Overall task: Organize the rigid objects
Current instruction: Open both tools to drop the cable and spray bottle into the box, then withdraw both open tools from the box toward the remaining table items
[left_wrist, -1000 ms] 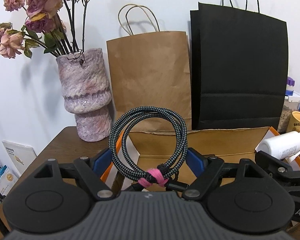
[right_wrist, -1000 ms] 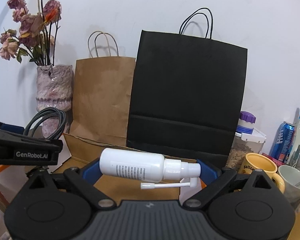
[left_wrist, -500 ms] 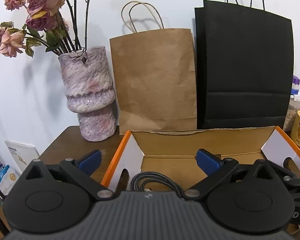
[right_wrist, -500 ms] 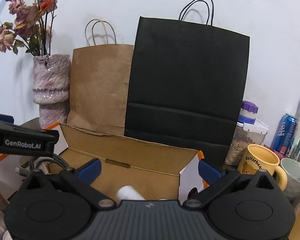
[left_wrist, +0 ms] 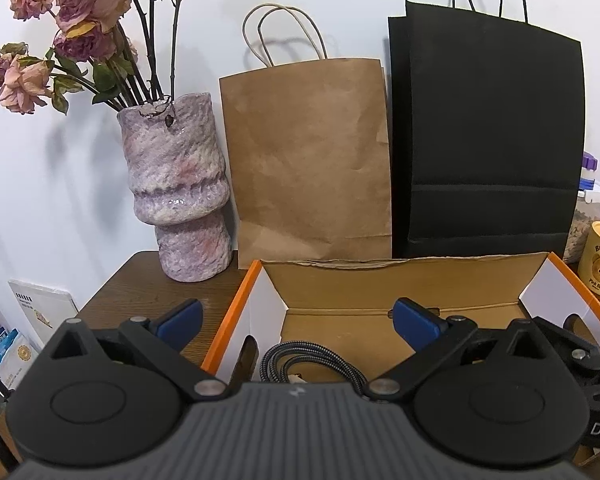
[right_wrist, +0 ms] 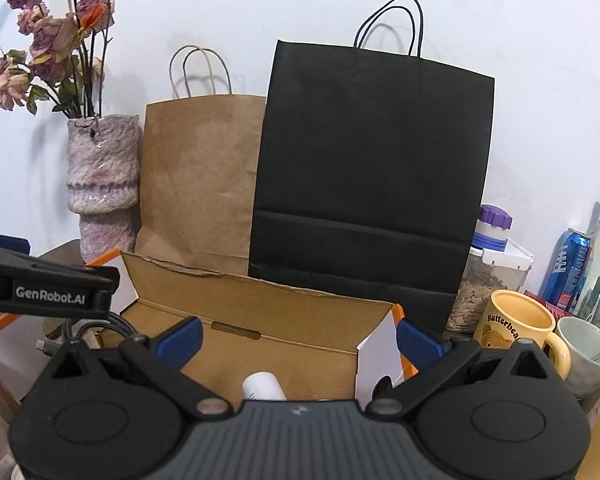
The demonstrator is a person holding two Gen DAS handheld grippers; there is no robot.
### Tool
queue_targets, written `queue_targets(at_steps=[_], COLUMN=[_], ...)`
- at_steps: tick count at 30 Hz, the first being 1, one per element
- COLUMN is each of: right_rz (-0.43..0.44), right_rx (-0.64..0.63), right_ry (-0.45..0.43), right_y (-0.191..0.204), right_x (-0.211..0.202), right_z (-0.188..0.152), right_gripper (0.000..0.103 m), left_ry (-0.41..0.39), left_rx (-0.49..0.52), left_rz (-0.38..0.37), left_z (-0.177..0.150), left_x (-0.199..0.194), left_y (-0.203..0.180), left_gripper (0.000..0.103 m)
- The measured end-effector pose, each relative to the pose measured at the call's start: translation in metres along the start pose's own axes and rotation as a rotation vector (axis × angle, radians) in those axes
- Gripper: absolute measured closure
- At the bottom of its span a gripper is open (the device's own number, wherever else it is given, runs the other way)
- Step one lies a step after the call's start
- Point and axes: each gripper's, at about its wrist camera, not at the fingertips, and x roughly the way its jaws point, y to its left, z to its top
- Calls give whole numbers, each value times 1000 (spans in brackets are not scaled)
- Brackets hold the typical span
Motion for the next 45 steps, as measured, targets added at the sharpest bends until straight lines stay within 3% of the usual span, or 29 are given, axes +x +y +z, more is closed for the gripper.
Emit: queue_targets(at_steps=[24, 45], right_rz=[-7, -5], right_rx=[16, 32], right_ry=[-42, -21], right_y=[-4, 1], right_x=[-72, -135], right_z=[-15, -45], right_gripper=[0, 0], left_ry=[-39, 17], left_rx=[-37, -42], left_rz=[-32, -48], left_z=[-17, -54], left_x=[-66, -122], left_y=[16, 31], left_gripper=[0, 0])
